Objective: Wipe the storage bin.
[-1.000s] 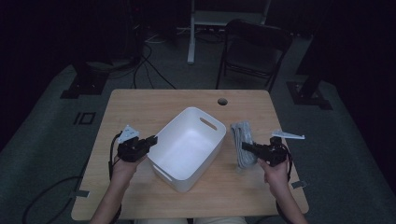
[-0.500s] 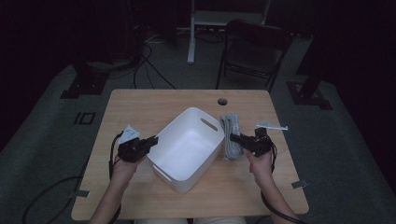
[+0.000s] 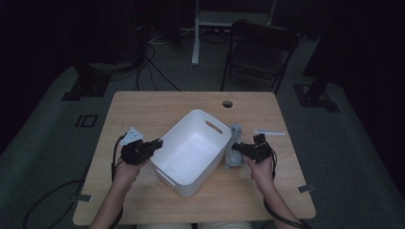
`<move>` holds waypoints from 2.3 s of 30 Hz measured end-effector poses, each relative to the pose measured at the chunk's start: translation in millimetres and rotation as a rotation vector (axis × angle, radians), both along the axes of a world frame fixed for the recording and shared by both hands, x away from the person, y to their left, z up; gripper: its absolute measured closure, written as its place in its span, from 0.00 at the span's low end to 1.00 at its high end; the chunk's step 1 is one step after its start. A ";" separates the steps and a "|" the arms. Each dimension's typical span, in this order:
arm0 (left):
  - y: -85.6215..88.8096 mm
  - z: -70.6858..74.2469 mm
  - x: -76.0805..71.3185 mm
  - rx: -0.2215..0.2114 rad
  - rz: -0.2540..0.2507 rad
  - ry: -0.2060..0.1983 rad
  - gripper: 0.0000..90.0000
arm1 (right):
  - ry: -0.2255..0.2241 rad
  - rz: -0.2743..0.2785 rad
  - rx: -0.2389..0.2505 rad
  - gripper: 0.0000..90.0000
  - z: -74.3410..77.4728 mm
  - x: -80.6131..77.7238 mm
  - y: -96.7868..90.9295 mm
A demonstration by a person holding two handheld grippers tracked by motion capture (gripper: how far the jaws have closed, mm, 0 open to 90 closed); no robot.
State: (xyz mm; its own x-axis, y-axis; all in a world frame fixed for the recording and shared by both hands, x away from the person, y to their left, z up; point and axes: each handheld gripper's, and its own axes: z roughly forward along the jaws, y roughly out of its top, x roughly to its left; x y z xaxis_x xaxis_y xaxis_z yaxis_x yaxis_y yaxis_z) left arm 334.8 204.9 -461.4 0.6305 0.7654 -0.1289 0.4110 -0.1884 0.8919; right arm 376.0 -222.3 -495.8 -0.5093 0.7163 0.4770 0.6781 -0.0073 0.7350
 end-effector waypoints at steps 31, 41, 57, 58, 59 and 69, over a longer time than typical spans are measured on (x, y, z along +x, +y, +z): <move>-4.6 1.1 -3.6 0.009 0.048 0.007 0.95 | -0.173 0.062 0.026 0.85 29.3 -41.2 -19.8; -4.6 1.1 -3.2 0.020 0.022 -0.001 0.94 | -0.140 0.054 -0.029 0.84 16.0 -29.0 6.7; -7.7 1.6 -5.4 0.044 0.008 -0.015 0.94 | -0.061 0.041 -0.108 0.84 -8.3 -17.9 13.8; -7.7 1.6 -5.5 0.043 0.007 -0.015 0.94 | -0.051 0.043 -0.115 0.84 -11.2 -16.6 13.9; -7.7 1.6 -5.5 0.044 0.007 -0.015 0.94 | -0.045 0.044 -0.124 0.84 -14.3 -15.1 14.2; -8.6 1.8 -5.8 0.051 0.021 -0.020 0.94 | -0.046 0.085 -0.070 0.84 -0.1 -22.7 14.0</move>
